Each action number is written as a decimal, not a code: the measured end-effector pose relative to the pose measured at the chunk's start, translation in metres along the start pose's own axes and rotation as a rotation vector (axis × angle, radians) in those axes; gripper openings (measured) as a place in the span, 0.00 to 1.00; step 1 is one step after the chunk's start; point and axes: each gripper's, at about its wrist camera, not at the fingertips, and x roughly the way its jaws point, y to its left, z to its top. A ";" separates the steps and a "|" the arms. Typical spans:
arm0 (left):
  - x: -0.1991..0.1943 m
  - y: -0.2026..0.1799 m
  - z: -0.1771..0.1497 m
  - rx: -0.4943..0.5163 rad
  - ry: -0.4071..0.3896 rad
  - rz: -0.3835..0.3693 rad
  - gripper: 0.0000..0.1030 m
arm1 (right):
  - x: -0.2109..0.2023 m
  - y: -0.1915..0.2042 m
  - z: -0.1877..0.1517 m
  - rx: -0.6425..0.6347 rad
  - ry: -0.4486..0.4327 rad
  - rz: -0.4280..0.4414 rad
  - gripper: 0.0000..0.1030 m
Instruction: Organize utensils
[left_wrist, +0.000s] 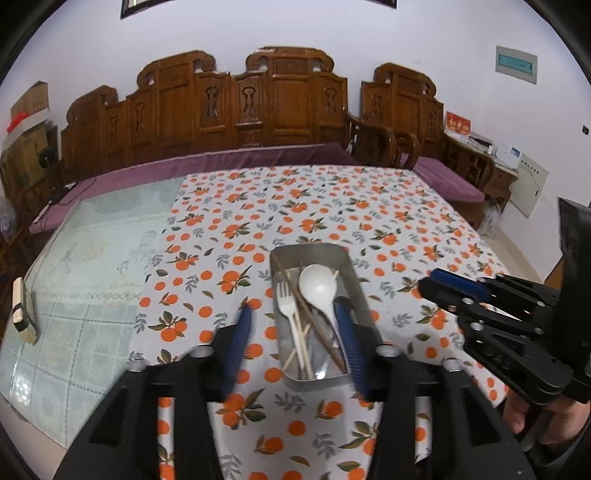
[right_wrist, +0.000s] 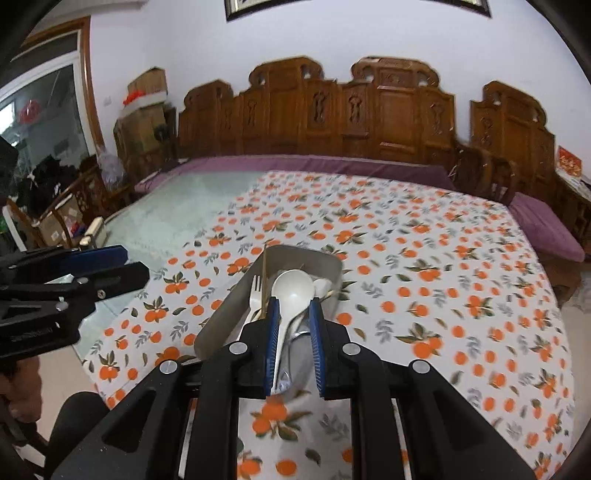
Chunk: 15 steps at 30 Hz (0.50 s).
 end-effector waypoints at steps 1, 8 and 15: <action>-0.004 -0.003 0.000 -0.002 -0.011 0.000 0.66 | -0.009 -0.002 -0.002 0.004 -0.011 -0.003 0.30; -0.039 -0.031 -0.003 -0.001 -0.080 0.033 0.90 | -0.069 -0.016 -0.011 0.039 -0.079 -0.051 0.66; -0.070 -0.051 -0.006 0.000 -0.125 0.033 0.92 | -0.118 -0.026 -0.014 0.067 -0.141 -0.110 0.95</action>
